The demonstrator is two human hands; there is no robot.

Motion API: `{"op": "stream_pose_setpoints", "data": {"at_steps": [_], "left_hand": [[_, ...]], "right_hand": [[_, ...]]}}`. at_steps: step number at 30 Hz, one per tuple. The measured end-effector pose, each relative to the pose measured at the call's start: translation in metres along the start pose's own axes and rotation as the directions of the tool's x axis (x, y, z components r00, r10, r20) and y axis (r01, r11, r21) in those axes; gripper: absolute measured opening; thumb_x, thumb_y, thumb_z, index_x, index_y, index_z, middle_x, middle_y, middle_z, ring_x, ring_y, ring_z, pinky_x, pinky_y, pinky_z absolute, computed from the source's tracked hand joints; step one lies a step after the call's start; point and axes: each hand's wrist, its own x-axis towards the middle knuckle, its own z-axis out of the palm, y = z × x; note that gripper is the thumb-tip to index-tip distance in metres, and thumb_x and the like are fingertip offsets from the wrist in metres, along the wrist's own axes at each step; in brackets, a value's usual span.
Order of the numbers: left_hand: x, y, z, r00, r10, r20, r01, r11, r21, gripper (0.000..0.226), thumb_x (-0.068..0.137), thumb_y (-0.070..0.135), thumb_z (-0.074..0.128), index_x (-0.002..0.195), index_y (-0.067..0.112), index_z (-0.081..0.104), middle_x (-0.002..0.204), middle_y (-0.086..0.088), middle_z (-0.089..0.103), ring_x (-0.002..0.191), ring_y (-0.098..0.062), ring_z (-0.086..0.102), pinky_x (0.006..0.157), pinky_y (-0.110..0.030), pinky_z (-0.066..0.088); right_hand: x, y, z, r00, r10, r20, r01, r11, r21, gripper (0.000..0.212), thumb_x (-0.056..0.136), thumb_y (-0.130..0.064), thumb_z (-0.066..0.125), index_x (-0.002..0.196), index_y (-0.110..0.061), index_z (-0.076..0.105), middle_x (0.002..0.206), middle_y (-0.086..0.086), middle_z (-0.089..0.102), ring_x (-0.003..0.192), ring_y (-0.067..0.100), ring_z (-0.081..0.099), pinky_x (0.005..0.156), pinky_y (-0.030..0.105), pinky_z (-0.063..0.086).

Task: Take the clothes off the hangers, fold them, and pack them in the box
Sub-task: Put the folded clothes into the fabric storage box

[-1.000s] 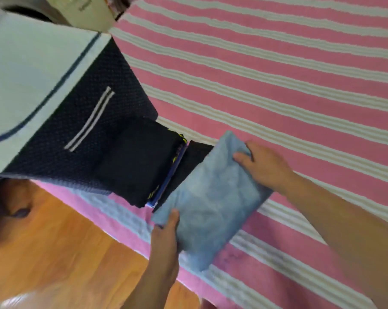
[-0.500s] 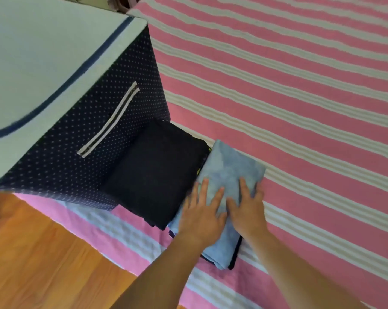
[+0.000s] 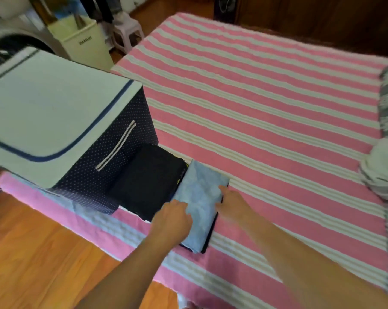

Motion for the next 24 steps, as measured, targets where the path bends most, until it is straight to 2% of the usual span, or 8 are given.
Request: {"op": "stream_pose_setpoints", "data": {"at_steps": [3, 7, 12, 14, 16, 18, 20, 24], "left_hand": [[-0.042, -0.021, -0.080, 0.993, -0.095, -0.063, 0.078, 0.968, -0.237, 0.019, 0.096, 0.029, 0.052, 0.097, 0.015, 0.065, 0.109, -0.008, 0.070, 0.106, -0.034, 0.063, 0.089, -0.040, 0.051], [-0.091, -0.078, -0.166, 0.978, -0.158, -0.133, 0.054, 0.818, -0.573, 0.015, 0.097, 0.023, 0.062, 0.107, 0.022, 0.073, 0.097, 0.000, 0.074, 0.102, -0.028, 0.069, 0.094, -0.041, 0.052], [-0.127, -0.193, -0.229, 0.982, -0.168, -0.088, 0.083, 0.799, -0.596, 0.011, 0.099, 0.028, 0.062, 0.106, 0.033, 0.070, 0.105, 0.010, 0.072, 0.100, -0.012, 0.068, 0.087, -0.035, 0.051], [-0.126, -0.250, -0.250, 0.982, -0.174, -0.080, 0.097, 0.811, -0.578, 0.010, 0.101, 0.030, 0.060, 0.102, 0.037, 0.067, 0.106, 0.010, 0.071, 0.098, -0.011, 0.069, 0.093, -0.041, 0.053], [-0.118, -0.303, -0.269, 0.980, -0.179, -0.091, 0.103, 0.837, -0.537, 0.012, 0.102, 0.027, 0.057, 0.107, 0.031, 0.067, 0.109, 0.007, 0.071, 0.098, -0.013, 0.068, 0.098, -0.044, 0.052], [-0.109, -0.347, -0.283, 0.984, -0.154, -0.088, 0.091, 0.864, -0.495, 0.019, 0.102, 0.024, 0.054, 0.113, 0.024, 0.070, 0.113, 0.004, 0.070, 0.101, -0.015, 0.066, 0.097, -0.040, 0.052], [-0.096, -0.380, -0.298, 0.991, -0.116, -0.069, 0.072, 0.886, -0.459, 0.020, 0.102, 0.024, 0.054, 0.110, 0.024, 0.072, 0.114, 0.005, 0.069, 0.101, -0.015, 0.066, 0.091, -0.036, 0.052], [-0.058, -0.426, -0.329, 0.982, -0.126, -0.140, 0.072, 0.937, -0.342, 0.020, 0.100, 0.027, 0.056, 0.111, 0.018, 0.070, 0.113, 0.002, 0.069, 0.103, -0.018, 0.063, 0.084, -0.034, 0.050]], "right_hand": [[-0.061, -0.050, -0.034, 0.998, -0.038, -0.043, 0.038, 0.999, 0.004, 0.061, 0.095, -0.023, 0.050, 0.154, -0.015, 0.032, 0.149, 0.012, 0.045, 0.123, 0.031, 0.056, 0.095, 0.032, 0.049], [-0.114, -0.122, -0.047, 0.989, -0.134, -0.068, 0.134, 0.991, -0.010, 0.052, 0.102, -0.022, 0.048, 0.152, -0.012, 0.036, 0.152, 0.013, 0.043, 0.129, 0.028, 0.051, 0.102, 0.031, 0.042], [-0.124, -0.219, -0.024, 0.976, -0.197, -0.090, 0.209, 0.967, 0.146, 0.030, 0.099, -0.022, 0.055, 0.127, -0.014, 0.059, 0.110, 0.008, 0.064, 0.095, 0.026, 0.065, 0.086, 0.037, 0.052], [-0.115, -0.266, -0.008, 0.971, -0.217, -0.099, 0.226, 0.970, 0.094, 0.014, 0.098, -0.016, 0.051, 0.092, -0.013, 0.064, 0.078, 0.005, 0.057, 0.074, 0.025, 0.056, 0.070, 0.036, 0.045], [-0.104, -0.314, 0.013, 0.971, -0.208, -0.116, 0.215, 0.975, 0.049, 0.030, 0.097, -0.012, 0.046, 0.068, -0.018, 0.049, 0.068, 0.002, 0.048, 0.064, 0.022, 0.044, 0.064, 0.037, 0.040], [-0.097, -0.358, 0.039, 0.970, -0.194, -0.145, 0.195, 0.981, -0.007, 0.027, 0.099, -0.012, 0.042, 0.075, -0.015, 0.054, 0.082, 0.008, 0.056, 0.072, 0.022, 0.050, 0.078, 0.041, 0.049], [-0.089, -0.398, 0.063, 0.971, -0.175, -0.161, 0.177, 0.984, 0.001, 0.025, 0.101, -0.012, 0.041, 0.094, -0.007, 0.065, 0.101, 0.015, 0.064, 0.089, 0.027, 0.059, 0.089, 0.040, 0.050], [-0.079, -0.453, 0.101, 0.970, -0.164, -0.182, 0.166, 0.986, -0.003, 0.030, 0.101, -0.015, 0.043, 0.114, -0.003, 0.067, 0.114, 0.016, 0.067, 0.108, 0.034, 0.062, 0.093, 0.038, 0.051]]}}
